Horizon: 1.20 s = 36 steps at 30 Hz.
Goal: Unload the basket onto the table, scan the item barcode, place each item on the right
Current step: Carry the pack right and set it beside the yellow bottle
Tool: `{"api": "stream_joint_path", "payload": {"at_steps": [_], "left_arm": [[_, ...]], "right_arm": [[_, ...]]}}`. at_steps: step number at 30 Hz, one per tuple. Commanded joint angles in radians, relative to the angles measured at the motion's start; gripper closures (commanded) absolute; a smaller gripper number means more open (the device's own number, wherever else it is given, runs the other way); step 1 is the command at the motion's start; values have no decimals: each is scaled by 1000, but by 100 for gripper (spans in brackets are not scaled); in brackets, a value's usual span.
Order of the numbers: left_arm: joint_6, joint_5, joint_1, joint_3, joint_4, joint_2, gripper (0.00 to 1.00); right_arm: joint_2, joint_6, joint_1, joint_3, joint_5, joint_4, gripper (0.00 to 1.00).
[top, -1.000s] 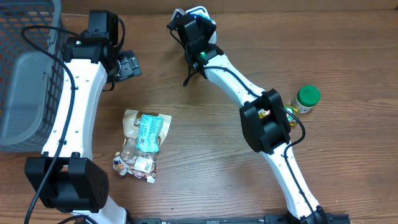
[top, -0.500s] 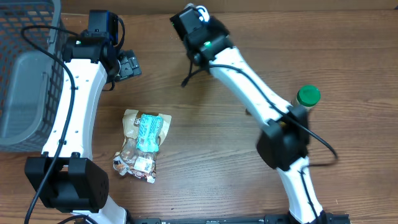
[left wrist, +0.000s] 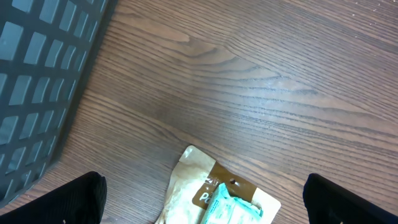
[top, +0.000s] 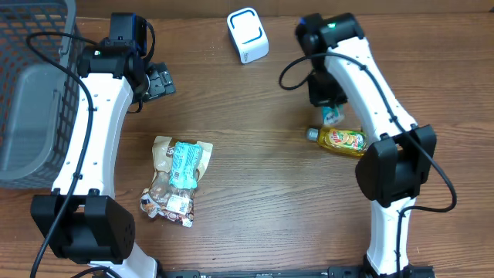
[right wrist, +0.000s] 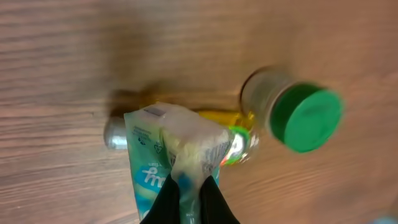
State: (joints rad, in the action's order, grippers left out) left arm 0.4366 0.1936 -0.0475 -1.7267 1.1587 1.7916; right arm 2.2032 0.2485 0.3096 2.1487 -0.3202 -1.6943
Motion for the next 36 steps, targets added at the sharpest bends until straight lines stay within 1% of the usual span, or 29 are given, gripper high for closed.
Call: {"api": "stream_joint_path", "payload": {"at_steps": [1,4,5,11,13,14,17,18,19,20,24,29,32,34,36], "left_arm": [[-14,-4,1,-9,0,-13,0],[-14,-3,1,-9,0,-13,0],[-14,-4,1,-9,0,-13,1],[-14,-4,1,-9,0,-13,0],[-14,-4,1,-9,0,-13,0],[-14,-4,1,-9,0,-13,0],[-14,-4,1,-9,0,-13,0],[-14,-4,1,-9,0,-13,1],[-14,-4,1,-9,0,-13,0],[-14,-4,1,-9,0,-13,0],[-14,-4,1,-9,0,-13,0],[-14,-4,1,-9,0,-13,0],[-14,-4,1,-9,0,-13,0],[-14,-4,1,-9,0,-13,0],[-14,-4,1,-9,0,-13,1]], "right_arm": [[9,48,-36,-67,117,0,96],[9,49,-65,-122,112,2,96],[9,55,-73,-140,112,2,93],[9,64,-103,-227,48,6,89],[9,66,-106,-248,30,18,85],[9,66,-106,-256,28,25,81],[9,66,-106,-278,26,51,46],[10,66,-106,-280,16,58,18],[9,66,-106,-280,3,62,2],[9,67,-106,-279,-15,63,0],[-1,91,-89,-257,-81,53,0],[-55,122,-44,-188,-66,38,0],[-93,122,-4,-166,18,54,0],[-113,122,22,-165,111,90,0],[-116,122,42,-165,260,144,0]]}}
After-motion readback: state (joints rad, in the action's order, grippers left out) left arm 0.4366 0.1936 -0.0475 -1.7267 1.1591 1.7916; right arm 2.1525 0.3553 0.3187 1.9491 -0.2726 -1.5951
